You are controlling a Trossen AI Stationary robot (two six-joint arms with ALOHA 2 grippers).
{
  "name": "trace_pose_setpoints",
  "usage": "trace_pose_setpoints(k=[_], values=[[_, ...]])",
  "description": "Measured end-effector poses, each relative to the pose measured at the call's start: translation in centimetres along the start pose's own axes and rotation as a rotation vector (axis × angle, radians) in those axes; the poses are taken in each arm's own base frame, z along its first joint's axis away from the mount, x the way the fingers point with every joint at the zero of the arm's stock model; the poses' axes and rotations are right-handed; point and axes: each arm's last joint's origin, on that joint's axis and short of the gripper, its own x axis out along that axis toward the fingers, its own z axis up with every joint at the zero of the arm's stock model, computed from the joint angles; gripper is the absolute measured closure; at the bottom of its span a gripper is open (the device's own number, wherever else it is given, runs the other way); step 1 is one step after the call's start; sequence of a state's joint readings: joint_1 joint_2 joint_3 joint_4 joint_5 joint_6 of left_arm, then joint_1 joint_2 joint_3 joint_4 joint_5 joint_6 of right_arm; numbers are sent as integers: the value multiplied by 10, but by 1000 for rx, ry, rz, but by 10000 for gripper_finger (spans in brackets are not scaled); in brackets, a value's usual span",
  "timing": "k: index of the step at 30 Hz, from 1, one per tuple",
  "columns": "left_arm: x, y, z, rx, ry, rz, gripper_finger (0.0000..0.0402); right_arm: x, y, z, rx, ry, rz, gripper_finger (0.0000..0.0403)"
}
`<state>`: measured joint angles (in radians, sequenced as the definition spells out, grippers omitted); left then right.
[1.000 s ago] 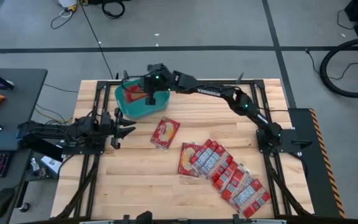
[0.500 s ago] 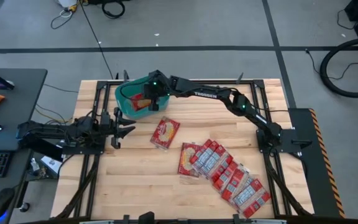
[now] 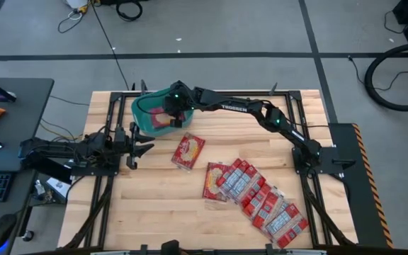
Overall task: Sort popcorn bags into baskets
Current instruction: Put the popcorn bag into the green bin
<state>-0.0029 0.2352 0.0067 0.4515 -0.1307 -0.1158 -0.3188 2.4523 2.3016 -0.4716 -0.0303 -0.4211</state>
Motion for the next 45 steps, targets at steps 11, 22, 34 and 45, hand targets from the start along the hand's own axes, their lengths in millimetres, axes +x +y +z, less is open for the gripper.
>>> trace_pose_setpoints(k=[11, 22, 34, 45], values=[[0, 0, 0, -3, 0, 0, 280, -38, -2, 26, -54, 12, -20, 269], [0, 0, 0, -3, -1, 0, 280, -90, 53, 36, -26, 301, 152, 270], [0, -1, 6, 9, -60, -6, 280, -100, 136, 23, -104, 539, 147, 271], [12, -3, 10, -37, 140, 20, 280, -111, 164, -6, -93, 394, 84, 271]])
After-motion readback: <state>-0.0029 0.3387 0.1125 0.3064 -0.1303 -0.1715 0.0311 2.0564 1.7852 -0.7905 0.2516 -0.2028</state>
